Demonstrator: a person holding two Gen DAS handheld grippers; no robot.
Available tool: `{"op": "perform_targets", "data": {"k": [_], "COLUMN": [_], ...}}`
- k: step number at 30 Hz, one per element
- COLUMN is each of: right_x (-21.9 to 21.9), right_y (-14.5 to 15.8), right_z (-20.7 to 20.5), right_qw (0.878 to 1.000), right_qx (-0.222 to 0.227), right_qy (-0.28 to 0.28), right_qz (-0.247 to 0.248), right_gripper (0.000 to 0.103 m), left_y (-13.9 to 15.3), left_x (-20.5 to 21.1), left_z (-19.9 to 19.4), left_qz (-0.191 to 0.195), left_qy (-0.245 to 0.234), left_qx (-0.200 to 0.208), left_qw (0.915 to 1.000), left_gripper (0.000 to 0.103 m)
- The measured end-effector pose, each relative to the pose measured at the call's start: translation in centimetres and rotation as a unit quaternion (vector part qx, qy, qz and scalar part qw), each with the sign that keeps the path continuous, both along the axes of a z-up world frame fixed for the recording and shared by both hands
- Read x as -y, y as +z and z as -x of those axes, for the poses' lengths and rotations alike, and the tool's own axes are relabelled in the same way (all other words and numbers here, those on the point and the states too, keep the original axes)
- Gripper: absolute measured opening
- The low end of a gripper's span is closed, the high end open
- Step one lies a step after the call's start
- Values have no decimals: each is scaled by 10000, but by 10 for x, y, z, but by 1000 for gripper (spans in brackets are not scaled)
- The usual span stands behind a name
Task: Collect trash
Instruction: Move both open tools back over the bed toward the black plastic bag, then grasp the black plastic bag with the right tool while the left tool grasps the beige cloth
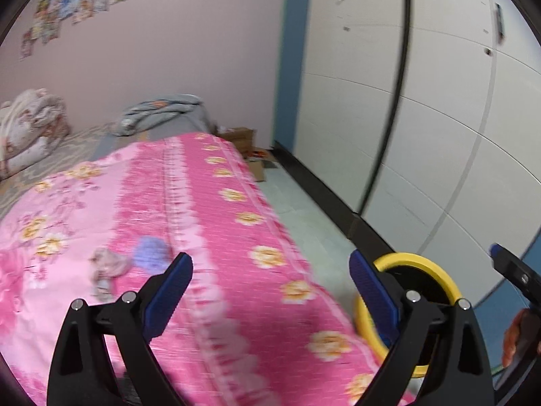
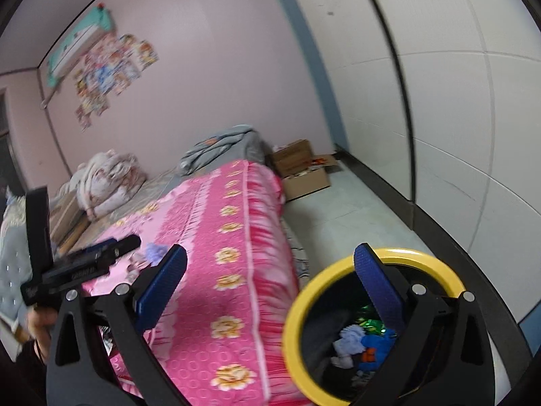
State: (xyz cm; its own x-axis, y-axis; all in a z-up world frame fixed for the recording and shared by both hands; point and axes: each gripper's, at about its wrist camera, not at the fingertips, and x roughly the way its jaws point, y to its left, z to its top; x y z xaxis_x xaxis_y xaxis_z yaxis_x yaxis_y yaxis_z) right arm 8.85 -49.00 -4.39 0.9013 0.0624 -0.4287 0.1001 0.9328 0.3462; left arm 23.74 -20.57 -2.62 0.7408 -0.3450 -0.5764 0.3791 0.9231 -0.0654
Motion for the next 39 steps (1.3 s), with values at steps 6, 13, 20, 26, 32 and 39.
{"op": "perform_targets", "data": {"k": [6,13,20,26,32,39], "right_x": [-62,-145,-228,-279,-301,-307], "right_y": [3,-12,-36,-57,-74,-90], "right_z": [-16,-45,-63,-78,-96,-113], "right_qw": [9975,9859,9599,9417,9327,9318], "right_qx": [-14,-349,-574,-821,-1004,-1131], "right_qy": [655,1580,2670,3149,3370,3376], "right_qz": [277,432,632,857,798,702], "right_gripper": [95,95,95,95,95,94], "left_y": [5,-10,-35,-59,-78,-102], "left_x": [-75,-146,-174,-181,-185,-181], "left_z": [-27,-69,-100,-119,-138,-156], "left_qz": [-140,-352,-544,-560,-503,-336], "left_qy": [737,1409,1516,1473,1421,1283], "left_qx": [41,-151,-332,-559,-764,-1008], "left_qw": [9972,9893,9864,9859,9856,9860], "left_gripper": [90,90,90,90,90,88]}}
